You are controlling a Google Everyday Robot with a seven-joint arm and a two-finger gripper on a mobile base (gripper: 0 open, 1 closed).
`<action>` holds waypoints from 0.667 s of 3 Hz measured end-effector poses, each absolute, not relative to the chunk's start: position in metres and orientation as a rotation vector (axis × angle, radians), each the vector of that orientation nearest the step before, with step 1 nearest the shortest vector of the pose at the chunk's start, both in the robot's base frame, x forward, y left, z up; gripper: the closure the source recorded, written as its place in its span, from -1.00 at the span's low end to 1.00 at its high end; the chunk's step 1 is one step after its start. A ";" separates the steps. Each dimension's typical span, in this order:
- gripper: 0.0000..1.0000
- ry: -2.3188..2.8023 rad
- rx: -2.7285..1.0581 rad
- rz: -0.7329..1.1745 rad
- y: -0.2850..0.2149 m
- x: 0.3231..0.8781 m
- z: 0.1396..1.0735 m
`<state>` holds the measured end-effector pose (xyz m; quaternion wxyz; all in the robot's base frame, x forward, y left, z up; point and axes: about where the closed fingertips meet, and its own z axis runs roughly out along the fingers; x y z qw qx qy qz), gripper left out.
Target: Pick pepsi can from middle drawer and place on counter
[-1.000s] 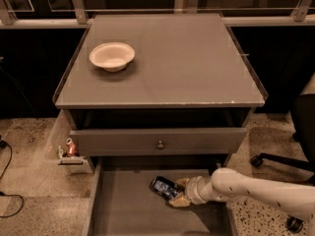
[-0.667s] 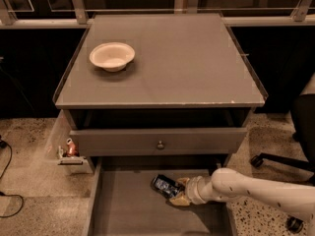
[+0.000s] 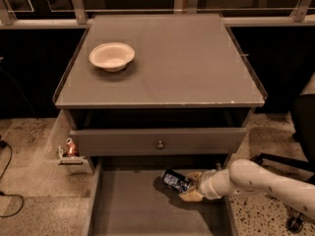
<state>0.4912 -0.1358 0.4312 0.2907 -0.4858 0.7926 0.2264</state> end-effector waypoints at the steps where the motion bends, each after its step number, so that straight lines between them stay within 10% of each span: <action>1: 1.00 2.090 -1.304 0.611 -0.152 0.484 0.476; 2: 1.00 2.068 -1.328 0.599 -0.162 0.477 0.522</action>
Offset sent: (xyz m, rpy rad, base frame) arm -0.0212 -0.0441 0.1566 -0.0127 -0.0690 0.0478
